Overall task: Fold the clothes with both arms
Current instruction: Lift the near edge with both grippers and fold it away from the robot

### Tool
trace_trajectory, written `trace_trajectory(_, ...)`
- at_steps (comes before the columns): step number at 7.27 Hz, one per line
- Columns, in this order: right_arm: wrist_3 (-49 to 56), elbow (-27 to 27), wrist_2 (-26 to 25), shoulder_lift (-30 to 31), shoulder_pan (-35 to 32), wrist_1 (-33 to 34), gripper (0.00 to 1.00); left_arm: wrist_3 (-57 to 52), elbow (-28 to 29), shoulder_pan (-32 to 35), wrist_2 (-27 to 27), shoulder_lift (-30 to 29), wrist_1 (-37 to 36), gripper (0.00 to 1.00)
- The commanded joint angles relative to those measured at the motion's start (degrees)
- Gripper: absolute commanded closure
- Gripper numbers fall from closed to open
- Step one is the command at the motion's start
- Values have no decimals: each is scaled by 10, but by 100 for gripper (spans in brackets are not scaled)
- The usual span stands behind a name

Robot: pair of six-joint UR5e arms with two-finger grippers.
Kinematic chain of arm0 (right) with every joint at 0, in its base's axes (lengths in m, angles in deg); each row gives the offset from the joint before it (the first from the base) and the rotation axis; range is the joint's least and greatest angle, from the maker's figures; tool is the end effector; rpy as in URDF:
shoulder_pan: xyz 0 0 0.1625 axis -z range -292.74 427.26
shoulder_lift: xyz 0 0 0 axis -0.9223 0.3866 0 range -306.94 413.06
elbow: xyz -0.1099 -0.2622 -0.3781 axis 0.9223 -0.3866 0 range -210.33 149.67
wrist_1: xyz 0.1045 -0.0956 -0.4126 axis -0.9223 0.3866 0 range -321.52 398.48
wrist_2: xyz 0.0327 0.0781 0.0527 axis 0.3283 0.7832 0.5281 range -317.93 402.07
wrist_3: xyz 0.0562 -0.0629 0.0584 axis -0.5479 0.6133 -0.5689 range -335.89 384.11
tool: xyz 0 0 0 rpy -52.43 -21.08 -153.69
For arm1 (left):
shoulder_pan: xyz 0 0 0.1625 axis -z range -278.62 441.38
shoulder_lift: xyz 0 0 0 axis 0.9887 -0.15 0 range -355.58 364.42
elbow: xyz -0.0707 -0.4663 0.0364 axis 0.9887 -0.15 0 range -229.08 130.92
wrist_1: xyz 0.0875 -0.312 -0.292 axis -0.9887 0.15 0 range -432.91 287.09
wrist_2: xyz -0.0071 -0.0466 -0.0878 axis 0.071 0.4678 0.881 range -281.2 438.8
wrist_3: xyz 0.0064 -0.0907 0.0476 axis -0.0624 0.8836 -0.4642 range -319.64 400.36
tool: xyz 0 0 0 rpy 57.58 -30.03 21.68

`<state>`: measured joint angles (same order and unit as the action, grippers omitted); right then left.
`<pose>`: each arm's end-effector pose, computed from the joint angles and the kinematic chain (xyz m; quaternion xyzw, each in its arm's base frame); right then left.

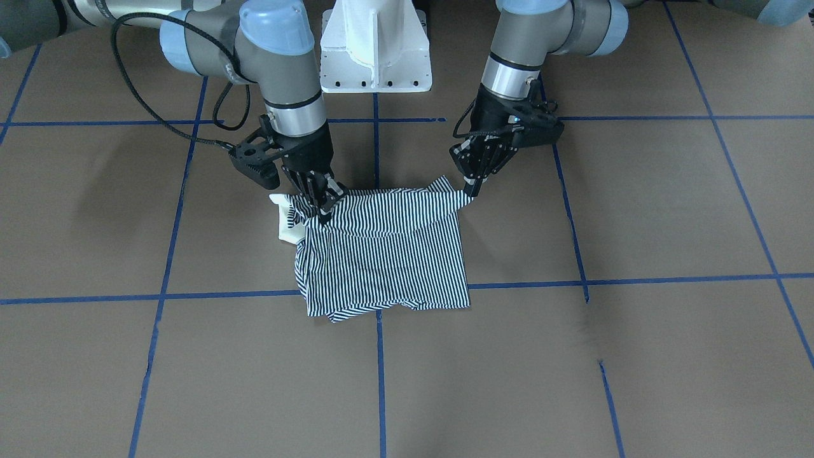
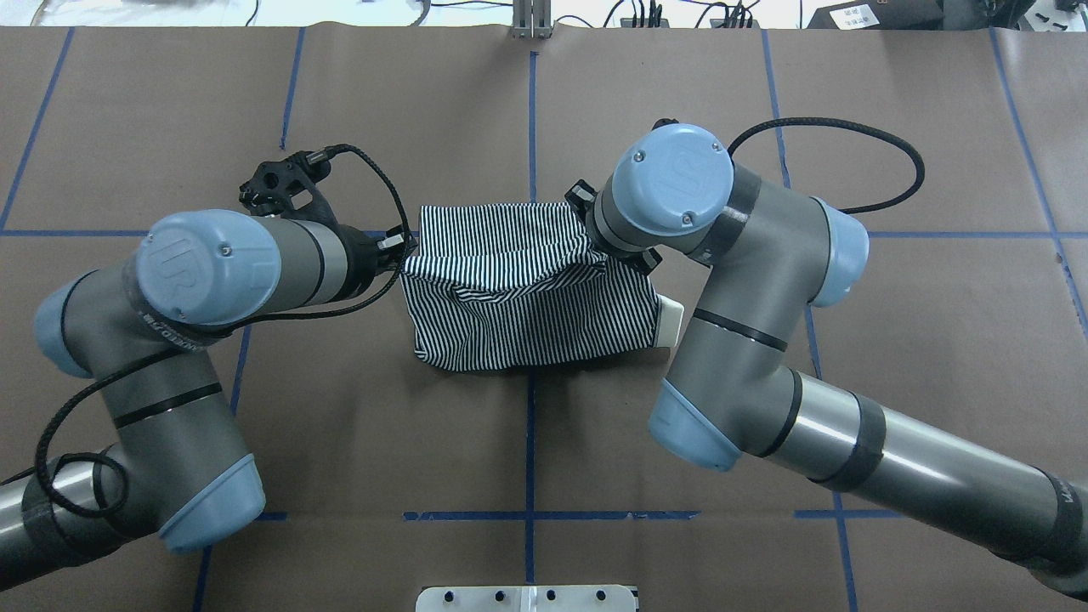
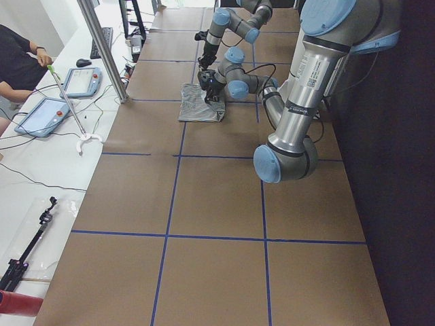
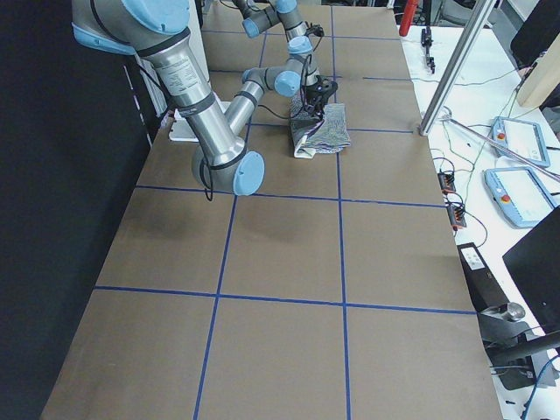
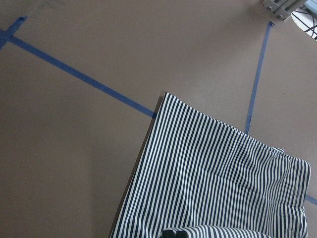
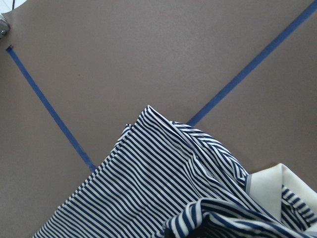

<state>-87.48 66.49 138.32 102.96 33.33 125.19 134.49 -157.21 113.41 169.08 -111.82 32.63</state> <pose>-0.5380 -0.5091 0.2095 -0.0036 -0.4265 0.4007 0.8109 0.4762 -0.4547 0.2617 0.1184 0.4850 -0.2678 0.8240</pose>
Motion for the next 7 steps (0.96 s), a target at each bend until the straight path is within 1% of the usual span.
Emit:
trace_trajectory(1, 15, -86, 23, -33, -28, -46, 100, -29, 91, 24, -3, -24, 53, 100)
trace_trajectory(2, 16, -121, 29, -43, -38, -74, 100, -30, 136, 35, -4, -47, 73, 100)
trace_trajectory(3, 22, -151, 30, -59, -40, -78, 100, -47, 165, 39, -6, -70, 75, 100)
trace_trajectory(4, 25, -174, 30, -72, -40, -79, 91, -53, 178, 39, -8, -76, 79, 100)
trace_trajectory(5, 25, -182, 30, -74, -41, -87, 91, -53, 188, 39, -8, -83, 85, 100)
trace_trajectory(6, 27, -196, 30, -75, -43, -99, 90, -53, 213, 40, -9, -93, 99, 100)
trace_trajectory(7, 31, -224, 30, -75, -46, -137, 87, -53, 250, 44, -16, -94, 146, 93)
